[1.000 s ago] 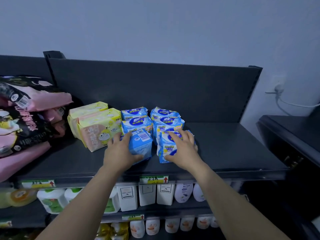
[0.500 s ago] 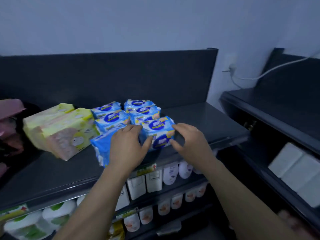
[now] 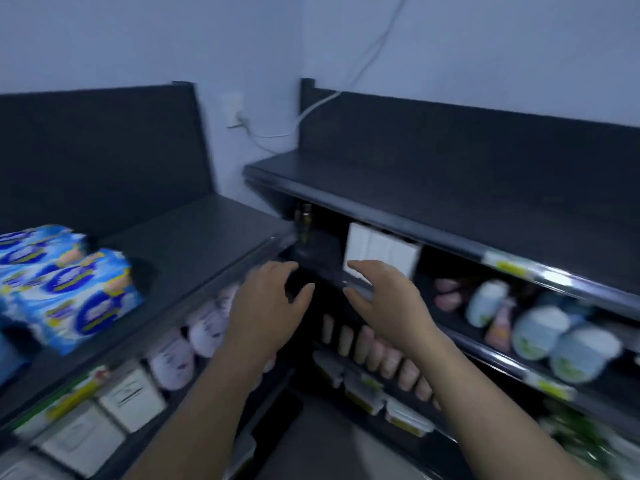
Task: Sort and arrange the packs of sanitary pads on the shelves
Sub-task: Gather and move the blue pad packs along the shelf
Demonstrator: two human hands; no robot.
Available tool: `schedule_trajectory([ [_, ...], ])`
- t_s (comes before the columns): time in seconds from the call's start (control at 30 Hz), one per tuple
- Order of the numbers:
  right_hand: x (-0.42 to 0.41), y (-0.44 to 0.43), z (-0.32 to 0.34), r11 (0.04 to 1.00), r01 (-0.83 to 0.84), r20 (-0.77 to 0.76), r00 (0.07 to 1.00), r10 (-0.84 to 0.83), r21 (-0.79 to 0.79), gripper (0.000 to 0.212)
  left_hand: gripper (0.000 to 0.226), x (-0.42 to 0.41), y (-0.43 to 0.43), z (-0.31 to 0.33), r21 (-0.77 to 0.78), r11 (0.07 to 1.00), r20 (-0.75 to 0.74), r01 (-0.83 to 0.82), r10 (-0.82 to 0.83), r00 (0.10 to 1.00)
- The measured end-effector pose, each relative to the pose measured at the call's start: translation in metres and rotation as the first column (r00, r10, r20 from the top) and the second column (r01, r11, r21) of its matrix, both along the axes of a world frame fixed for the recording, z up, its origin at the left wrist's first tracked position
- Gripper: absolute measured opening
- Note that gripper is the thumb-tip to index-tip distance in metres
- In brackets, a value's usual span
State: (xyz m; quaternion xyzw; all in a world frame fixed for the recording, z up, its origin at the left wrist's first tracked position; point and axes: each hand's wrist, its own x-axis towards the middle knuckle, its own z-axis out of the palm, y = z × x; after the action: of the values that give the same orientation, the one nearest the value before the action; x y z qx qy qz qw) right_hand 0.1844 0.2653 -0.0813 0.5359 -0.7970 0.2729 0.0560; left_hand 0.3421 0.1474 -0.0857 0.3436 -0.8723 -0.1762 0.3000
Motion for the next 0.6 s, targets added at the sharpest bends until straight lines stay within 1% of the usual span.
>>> schedule_trajectory([
  [0.17,-0.067,0.098,0.001,0.98,0.198,-0.005,0.98,-0.198,0.012,0.044,0.05,-0.088,0.067,0.001,-0.007,0.978,-0.002,0.209,-0.209,0.978],
  [0.23,-0.096,0.143,0.003,0.96,0.28,-0.004,0.96,-0.28,-0.01,0.042,0.049,-0.124,0.103,0.003,-0.013,0.959,-0.014,0.283,-0.283,0.959],
  [0.3,-0.121,0.187,0.009,0.937,0.35,0.014,0.937,-0.349,-0.016,0.041,0.05,-0.159,0.14,0.007,-0.013,0.941,-0.014,0.337,-0.337,0.941],
  [0.4,-0.159,0.251,0.015,0.901,0.433,0.002,0.902,-0.433,-0.006,0.043,0.054,-0.214,0.195,0.014,-0.014,0.913,0.01,0.407,-0.407,0.913],
  [0.43,-0.173,0.273,0.016,0.887,0.462,-0.003,0.887,-0.462,-0.003,0.043,0.052,-0.233,0.215,0.016,-0.014,0.901,0.011,0.433,-0.433,0.901],
  [0.5,-0.198,0.318,0.019,0.856,0.517,-0.009,0.856,-0.517,-0.006,0.045,0.049,-0.271,0.255,0.018,-0.029,0.878,-0.018,0.477,-0.478,0.878],
  [0.6,-0.229,0.387,0.022,0.801,0.598,-0.019,0.801,-0.598,-0.01,0.045,0.057,-0.321,0.315,0.016,-0.029,0.829,-0.071,0.558,-0.558,0.827],
])
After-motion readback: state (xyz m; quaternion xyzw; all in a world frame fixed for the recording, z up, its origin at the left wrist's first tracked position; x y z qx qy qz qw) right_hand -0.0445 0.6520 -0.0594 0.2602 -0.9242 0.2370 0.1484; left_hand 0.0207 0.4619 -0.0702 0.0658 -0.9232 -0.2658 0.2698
